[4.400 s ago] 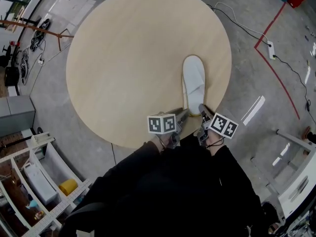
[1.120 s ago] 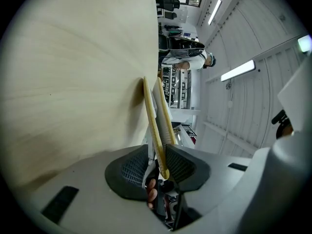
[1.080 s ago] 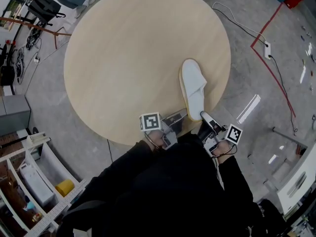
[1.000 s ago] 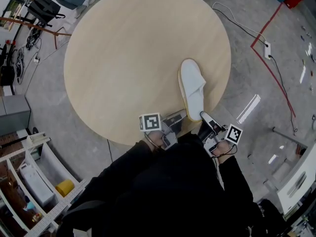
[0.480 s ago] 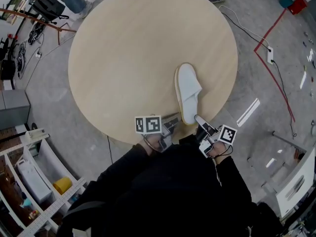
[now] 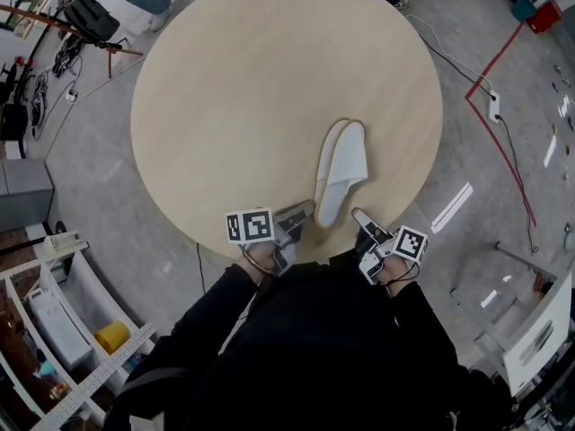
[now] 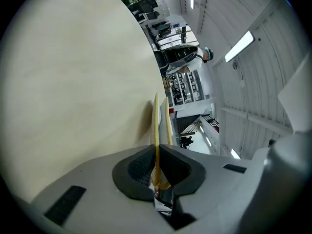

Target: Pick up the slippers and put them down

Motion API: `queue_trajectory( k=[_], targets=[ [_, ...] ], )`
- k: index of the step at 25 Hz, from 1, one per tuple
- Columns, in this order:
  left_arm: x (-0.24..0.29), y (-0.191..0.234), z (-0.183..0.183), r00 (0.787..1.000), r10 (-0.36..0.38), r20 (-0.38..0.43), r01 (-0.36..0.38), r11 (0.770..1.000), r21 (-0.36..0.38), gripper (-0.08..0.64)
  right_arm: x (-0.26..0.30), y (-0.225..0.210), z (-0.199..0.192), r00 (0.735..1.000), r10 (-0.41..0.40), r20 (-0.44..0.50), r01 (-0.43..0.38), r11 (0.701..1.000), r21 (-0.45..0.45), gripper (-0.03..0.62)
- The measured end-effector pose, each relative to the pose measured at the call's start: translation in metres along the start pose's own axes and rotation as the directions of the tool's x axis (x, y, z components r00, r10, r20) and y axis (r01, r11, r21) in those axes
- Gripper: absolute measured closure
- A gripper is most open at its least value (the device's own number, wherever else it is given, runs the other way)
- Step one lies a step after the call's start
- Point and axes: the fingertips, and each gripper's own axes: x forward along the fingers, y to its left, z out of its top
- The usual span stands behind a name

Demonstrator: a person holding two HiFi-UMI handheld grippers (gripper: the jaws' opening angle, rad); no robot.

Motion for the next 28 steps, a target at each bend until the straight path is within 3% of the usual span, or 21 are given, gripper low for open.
queue_trajectory(
  k=[2,5,7,9,11,14,16,20,22,25,28],
  targets=[
    [-0.016,0.002,0.007,0.999,-0.025,0.024,0.025,1.0,-0.014,0.512,0.008,0.001,-0.016,0.999,-0.012,-0.034,0.011,1.0,-0.011,0.428],
    [-0.028,0.0,0.013,0.996,-0.081,0.043,0.084,0.995,-0.053,0.512,0.028,0.017,-0.036,0.997,0.047,-0.065,-0.046,0.999,0.022,0.353],
    [-0.028,0.001,0.013,0.993,-0.11,0.041,0.114,0.989,-0.093,0.512,0.043,0.028,-0.041,0.994,0.087,-0.065,-0.084,0.995,0.052,0.329],
    [-0.027,0.004,0.009,0.995,-0.096,0.018,0.097,0.993,-0.074,0.512,0.055,0.038,-0.04,0.992,0.097,-0.08,-0.096,0.995,0.022,0.325],
    [-0.027,0.003,0.001,0.997,-0.08,-0.01,0.08,0.996,-0.026,0.513,0.061,0.043,-0.04,0.991,0.075,-0.112,-0.081,0.996,-0.048,0.325],
    [-0.029,-0.003,-0.009,0.996,-0.091,-0.011,0.091,0.996,-0.008,0.512,0.06,0.04,-0.041,0.993,-0.018,-0.118,0.003,0.992,-0.124,0.328],
    [-0.034,-0.003,-0.006,0.996,-0.092,0.01,0.092,0.996,-0.009,0.512,0.058,0.042,-0.039,0.994,-0.037,-0.099,0.023,0.989,-0.146,0.352],
    [-0.049,0.001,0.006,0.995,-0.086,0.057,0.087,0.996,-0.008,0.512,0.048,0.044,-0.026,0.998,-0.03,-0.056,0.022,0.99,-0.139,0.48],
    [-0.055,0.001,0.006,0.994,-0.083,0.078,0.084,0.996,-0.006,0.513,0.04,0.046,-0.019,0.998,-0.016,-0.053,0.008,0.989,-0.15,0.501],
    [-0.066,-0.004,0.006,0.988,-0.088,0.131,0.092,0.996,-0.022,0.514,0.033,0.058,-0.01,0.998,0.047,-0.04,-0.052,0.992,-0.111,0.531],
    [-0.074,-0.017,0.004,0.971,-0.121,0.205,0.128,0.992,-0.021,0.513,0.027,0.079,0.0,0.986,0.163,-0.026,-0.165,0.982,-0.093,0.549]
  ],
)
